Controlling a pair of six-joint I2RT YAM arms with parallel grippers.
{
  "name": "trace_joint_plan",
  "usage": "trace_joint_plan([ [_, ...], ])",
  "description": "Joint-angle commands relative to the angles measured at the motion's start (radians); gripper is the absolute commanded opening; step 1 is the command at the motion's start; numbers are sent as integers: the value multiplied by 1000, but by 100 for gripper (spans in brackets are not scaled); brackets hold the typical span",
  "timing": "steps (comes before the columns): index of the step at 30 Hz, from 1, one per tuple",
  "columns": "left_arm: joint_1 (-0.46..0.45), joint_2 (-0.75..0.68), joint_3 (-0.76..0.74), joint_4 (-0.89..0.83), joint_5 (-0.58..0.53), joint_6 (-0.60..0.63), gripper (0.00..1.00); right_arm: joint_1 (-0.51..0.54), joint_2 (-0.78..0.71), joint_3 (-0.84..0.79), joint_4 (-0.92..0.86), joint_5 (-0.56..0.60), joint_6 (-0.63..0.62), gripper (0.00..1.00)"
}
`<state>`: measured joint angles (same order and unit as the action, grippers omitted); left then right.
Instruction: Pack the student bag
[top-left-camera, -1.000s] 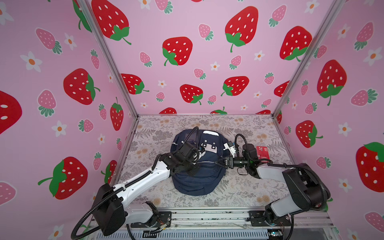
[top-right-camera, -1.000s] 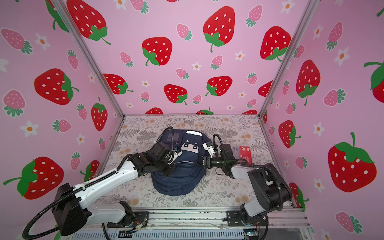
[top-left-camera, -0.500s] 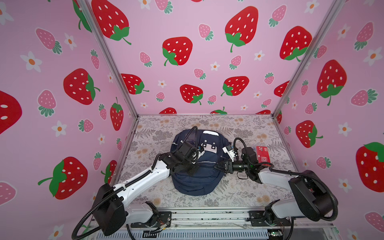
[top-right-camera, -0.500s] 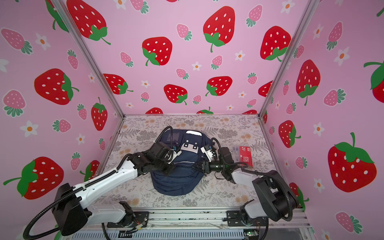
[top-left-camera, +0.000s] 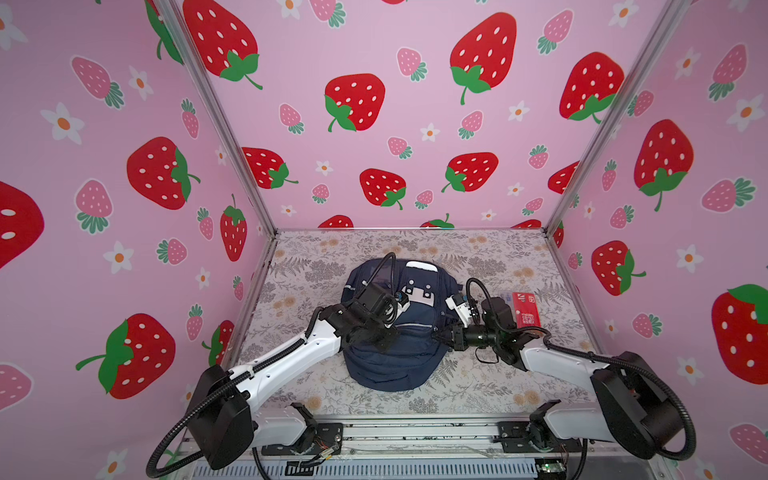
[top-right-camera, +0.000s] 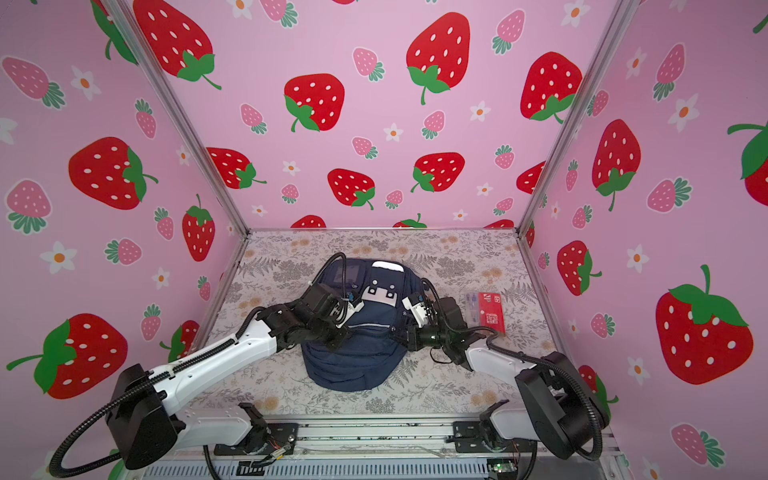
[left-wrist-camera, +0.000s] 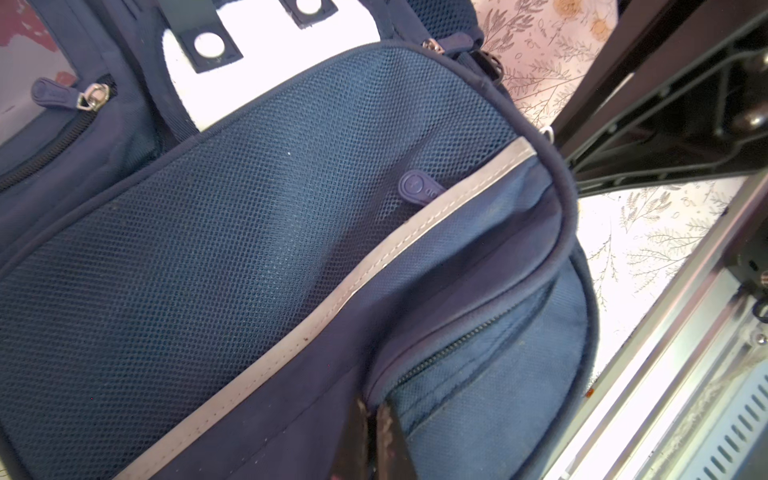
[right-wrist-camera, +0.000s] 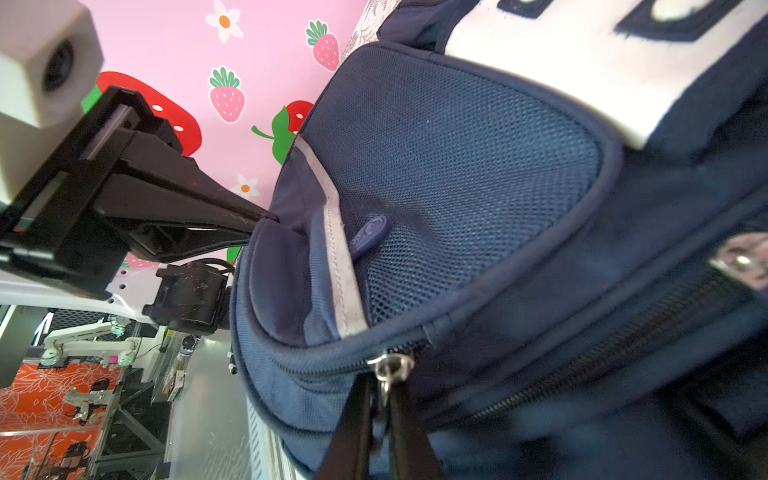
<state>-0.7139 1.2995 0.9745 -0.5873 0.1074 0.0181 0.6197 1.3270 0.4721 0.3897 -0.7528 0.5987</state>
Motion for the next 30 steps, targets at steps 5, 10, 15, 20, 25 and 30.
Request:
trace_joint_plan([
  [5, 9, 20, 19, 59, -3, -24, 0, 18, -47, 6, -88, 54, -22, 0],
  [10, 10, 27, 26, 54, -13, -36, 0, 110, -129, 52, -257, 190, -49, 0],
  [15, 10, 26, 34, 65, -12, -66, 0, 253, -153, 99, -349, 300, -14, 0],
  [20, 10, 30, 50, 94, 53, -124, 0, 365, -40, 201, -341, 327, 46, 0],
  [25, 19, -20, 53, 122, 40, -234, 47, 392, 60, 296, -390, 387, 61, 0],
  [30, 179, -132, 78, 12, -4, -308, 69, 386, 33, 279, -416, 385, 54, 0],
])
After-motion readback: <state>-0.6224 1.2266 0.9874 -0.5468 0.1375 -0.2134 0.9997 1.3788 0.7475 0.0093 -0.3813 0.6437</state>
